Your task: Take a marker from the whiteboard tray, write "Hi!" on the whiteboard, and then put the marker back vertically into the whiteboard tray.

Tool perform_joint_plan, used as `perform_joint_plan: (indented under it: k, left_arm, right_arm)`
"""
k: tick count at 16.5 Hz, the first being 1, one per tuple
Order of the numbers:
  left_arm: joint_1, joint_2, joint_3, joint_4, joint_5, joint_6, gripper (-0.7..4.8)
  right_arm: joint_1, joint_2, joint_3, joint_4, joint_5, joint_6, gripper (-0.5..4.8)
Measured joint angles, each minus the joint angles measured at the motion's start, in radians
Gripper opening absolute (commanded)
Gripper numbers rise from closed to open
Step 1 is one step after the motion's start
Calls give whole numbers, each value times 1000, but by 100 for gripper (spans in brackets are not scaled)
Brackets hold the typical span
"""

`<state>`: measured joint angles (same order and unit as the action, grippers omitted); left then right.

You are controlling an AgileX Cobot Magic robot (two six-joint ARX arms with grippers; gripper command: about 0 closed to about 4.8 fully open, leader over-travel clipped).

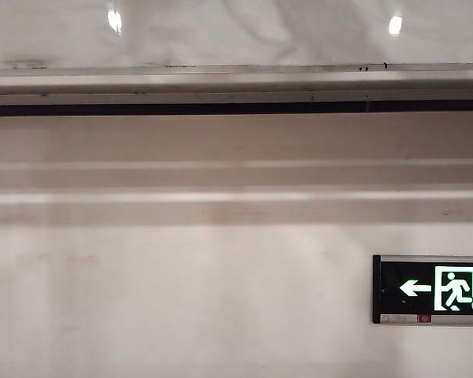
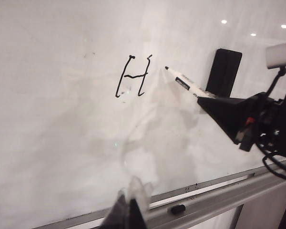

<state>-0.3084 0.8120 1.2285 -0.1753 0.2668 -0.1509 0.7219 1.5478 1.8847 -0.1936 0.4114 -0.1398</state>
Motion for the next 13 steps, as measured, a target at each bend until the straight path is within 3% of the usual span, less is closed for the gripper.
perform_joint_plan:
  k: [13]
  left_arm:
    - [0,0,0,0,0,-4,-5]
  right_arm:
    - [-25,11,-5,-35,-14,0,-2]
